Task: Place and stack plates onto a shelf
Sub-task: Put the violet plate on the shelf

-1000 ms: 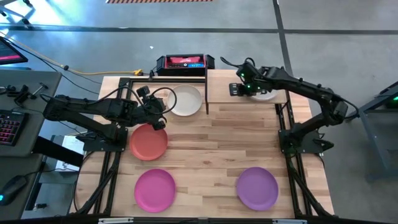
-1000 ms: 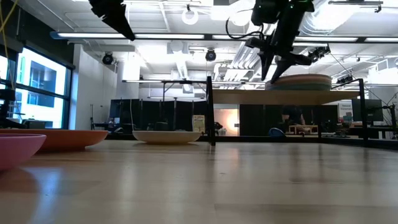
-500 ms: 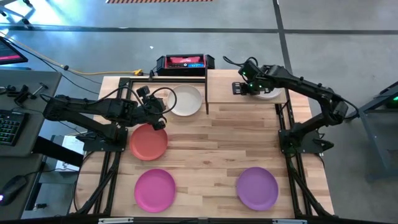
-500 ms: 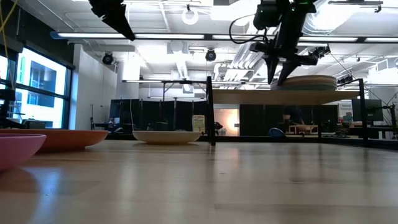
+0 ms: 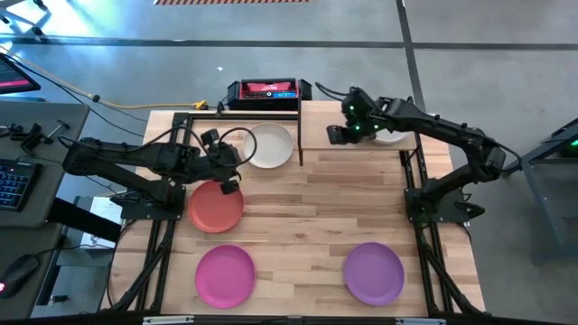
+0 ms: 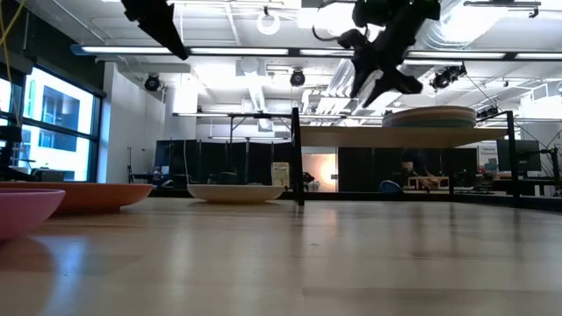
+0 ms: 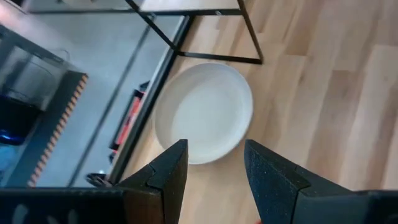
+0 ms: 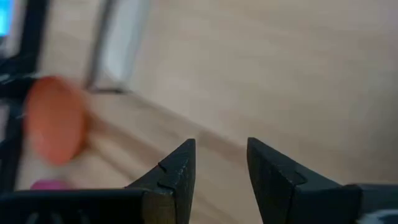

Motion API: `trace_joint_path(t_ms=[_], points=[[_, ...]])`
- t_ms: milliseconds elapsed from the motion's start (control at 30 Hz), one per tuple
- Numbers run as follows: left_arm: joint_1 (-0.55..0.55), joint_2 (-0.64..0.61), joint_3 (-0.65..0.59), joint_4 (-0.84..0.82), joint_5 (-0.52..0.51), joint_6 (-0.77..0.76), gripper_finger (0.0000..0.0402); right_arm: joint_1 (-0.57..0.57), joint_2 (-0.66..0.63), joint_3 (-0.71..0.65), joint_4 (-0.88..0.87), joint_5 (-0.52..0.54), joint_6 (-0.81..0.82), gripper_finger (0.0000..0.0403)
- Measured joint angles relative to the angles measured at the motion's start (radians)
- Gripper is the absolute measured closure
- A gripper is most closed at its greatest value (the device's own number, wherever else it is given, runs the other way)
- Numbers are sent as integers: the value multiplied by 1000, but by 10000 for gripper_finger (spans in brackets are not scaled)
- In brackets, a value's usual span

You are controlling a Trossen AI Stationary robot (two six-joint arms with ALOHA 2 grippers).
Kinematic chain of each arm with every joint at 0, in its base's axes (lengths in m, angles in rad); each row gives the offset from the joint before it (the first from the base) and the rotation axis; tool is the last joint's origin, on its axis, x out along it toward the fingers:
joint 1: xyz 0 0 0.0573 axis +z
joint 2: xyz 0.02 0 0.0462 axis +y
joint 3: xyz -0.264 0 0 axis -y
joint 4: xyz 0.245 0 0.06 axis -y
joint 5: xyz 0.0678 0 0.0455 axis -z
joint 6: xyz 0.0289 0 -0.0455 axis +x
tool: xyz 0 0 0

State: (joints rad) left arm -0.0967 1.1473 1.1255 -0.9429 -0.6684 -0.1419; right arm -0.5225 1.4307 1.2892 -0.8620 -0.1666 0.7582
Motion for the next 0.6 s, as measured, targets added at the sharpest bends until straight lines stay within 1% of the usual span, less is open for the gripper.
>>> trace_joint_path(t_ms=[67, 233, 433, 600], points=[[0, 0, 0, -19, 21, -32, 255, 30, 0, 0, 30, -44, 1, 279], [0, 0, 0, -88, 80, -124, 255, 132, 0, 0, 28, -133, 3, 279], [0, 0, 0, -139, 125, -215, 255, 281, 0, 0, 16, -141, -8, 279], [0, 0, 0, -138, 168, -247, 255, 398, 0, 0, -15, -140, -44, 279]])
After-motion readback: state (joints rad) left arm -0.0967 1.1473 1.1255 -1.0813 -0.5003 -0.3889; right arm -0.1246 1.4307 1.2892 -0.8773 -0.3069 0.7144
